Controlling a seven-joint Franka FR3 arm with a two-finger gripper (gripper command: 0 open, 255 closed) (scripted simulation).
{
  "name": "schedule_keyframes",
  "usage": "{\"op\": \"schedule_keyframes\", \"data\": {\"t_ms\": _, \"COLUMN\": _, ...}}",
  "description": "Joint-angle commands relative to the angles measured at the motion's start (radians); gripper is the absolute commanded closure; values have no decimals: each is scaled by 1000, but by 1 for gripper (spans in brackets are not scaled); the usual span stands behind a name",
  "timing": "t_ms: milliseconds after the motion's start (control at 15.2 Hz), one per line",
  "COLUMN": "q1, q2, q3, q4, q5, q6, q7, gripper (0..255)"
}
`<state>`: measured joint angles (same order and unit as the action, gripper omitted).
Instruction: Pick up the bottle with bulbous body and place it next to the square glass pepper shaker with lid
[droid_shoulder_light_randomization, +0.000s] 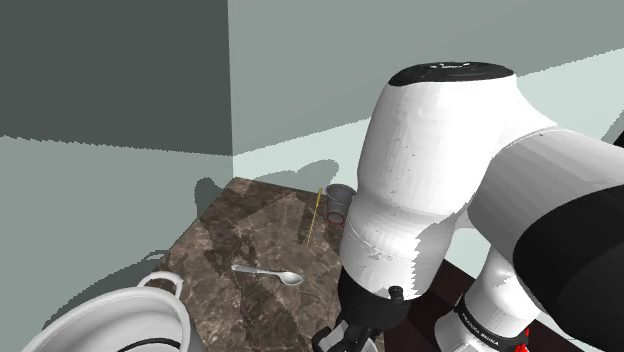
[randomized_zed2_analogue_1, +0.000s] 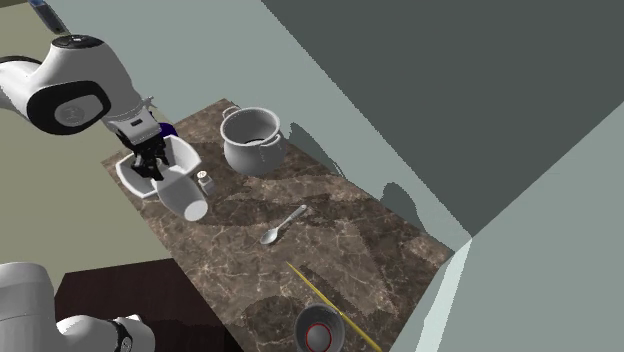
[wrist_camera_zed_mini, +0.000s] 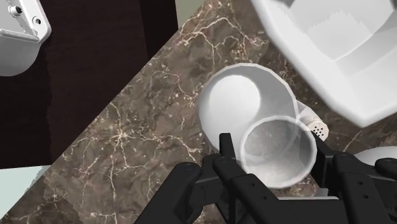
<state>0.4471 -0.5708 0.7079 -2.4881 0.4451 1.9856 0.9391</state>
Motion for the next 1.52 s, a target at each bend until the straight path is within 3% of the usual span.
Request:
{"op": "schedule_keyframes", "data": {"t_ms": 0, "q1": 1, "q2": 2, "q3": 6, "q4": -10, "q5": 4, "q6": 13, "q7": 1, "gripper": 255}}
{"op": "schedule_keyframes", "data": {"t_ms": 396, "q1": 1, "q2": 2, "q3": 6, "q4": -10, "q5": 4, "q6": 14, "q7": 1, "gripper": 255}}
{"op": "schedule_keyframes", "data": {"t_ms": 462, "q1": 1, "q2": 3, "q3": 6, "q4": -10, "q5": 4, "q6": 14, "q7": 1, "gripper": 0}}
{"op": "schedule_keyframes", "data": {"t_ms": 792, "q1": 1, "q2": 3, "q3": 6, "q4": -10, "q5": 4, "q6": 14, "q7": 1, "gripper": 0}}
{"op": "schedule_keyframes", "data": {"t_ms": 1056, "q1": -1, "q2": -35, "q3": -48, "q4": 87, "q5": -24, "q6": -122, "q7": 4, "gripper": 0}}
{"op": "schedule_keyframes", "data": {"t_ms": 1452, "q1": -1, "q2": -35, "q3": -48, "q4": 87, "q5": -24, "q6": -122, "q7": 4, "gripper": 0}}
